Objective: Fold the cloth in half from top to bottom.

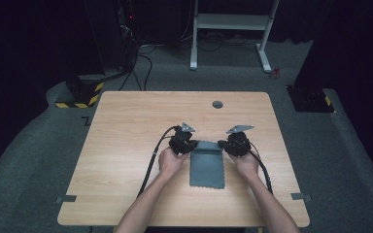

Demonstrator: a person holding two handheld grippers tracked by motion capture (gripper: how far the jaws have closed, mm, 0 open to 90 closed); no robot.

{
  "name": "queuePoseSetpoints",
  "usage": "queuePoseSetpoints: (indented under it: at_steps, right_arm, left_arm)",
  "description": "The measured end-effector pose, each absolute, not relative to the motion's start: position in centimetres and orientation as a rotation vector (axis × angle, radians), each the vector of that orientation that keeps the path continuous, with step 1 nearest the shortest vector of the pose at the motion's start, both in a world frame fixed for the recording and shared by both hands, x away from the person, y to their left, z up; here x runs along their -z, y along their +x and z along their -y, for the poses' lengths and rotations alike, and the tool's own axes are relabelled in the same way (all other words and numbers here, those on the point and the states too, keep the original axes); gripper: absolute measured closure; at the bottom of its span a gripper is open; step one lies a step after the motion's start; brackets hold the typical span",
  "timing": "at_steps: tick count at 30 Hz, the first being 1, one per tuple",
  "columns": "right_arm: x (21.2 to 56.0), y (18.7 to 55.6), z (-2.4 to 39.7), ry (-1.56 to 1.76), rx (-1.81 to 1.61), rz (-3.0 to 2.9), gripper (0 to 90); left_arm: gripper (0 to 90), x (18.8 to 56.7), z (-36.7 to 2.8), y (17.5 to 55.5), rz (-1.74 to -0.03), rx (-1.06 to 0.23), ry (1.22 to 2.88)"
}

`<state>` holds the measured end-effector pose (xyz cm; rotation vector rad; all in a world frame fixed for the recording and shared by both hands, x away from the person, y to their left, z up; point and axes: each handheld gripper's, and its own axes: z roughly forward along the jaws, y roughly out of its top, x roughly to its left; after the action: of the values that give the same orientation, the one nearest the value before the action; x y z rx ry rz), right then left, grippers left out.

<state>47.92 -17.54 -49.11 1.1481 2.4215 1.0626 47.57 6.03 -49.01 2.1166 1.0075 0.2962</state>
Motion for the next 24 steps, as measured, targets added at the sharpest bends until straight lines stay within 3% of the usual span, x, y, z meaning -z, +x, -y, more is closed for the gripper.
queuePoseSetpoints:
  at_steps: [24]
  right_arm:
    - [49.5,45.8,18.1,1.129,-1.117,-2.442,89.6]
  left_arm:
    - [88.0,49.3,-7.0,45.7,-0.965,-0.219,2.079]
